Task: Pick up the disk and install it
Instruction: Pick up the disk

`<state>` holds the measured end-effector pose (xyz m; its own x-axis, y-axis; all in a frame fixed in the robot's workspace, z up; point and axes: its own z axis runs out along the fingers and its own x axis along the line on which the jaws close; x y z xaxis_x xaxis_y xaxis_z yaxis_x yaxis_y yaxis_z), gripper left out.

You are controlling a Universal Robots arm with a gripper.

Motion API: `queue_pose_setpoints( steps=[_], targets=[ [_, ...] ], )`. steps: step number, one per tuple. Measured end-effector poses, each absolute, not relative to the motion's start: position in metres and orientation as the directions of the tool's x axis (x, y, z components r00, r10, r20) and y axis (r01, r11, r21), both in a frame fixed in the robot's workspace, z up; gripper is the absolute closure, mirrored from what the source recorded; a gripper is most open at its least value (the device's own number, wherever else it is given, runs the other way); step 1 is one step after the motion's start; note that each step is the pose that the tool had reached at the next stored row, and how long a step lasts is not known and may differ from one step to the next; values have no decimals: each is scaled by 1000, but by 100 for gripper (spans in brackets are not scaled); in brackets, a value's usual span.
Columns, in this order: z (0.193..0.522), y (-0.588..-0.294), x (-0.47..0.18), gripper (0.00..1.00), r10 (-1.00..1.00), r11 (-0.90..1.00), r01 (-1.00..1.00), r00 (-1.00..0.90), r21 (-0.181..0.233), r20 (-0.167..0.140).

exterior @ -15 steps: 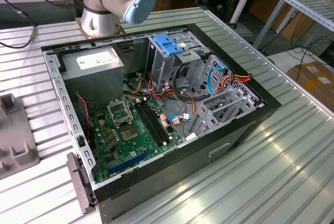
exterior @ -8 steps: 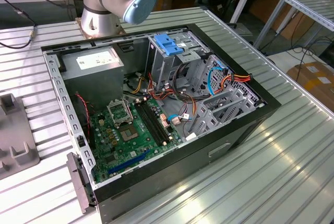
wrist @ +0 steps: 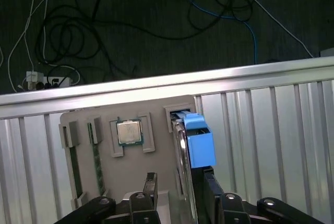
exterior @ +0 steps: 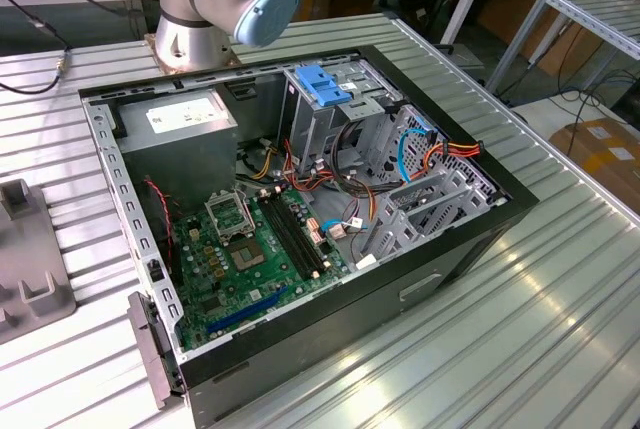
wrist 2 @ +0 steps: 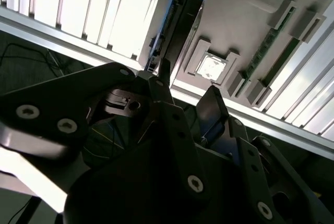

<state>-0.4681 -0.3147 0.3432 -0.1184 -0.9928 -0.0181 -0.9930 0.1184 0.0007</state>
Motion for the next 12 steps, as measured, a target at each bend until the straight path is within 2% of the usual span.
queue_pose_setpoints(
  steps=[12],
  targets=[
    [338,-299,-477,52,-996,86,-996,-86,1,-20]
  ],
)
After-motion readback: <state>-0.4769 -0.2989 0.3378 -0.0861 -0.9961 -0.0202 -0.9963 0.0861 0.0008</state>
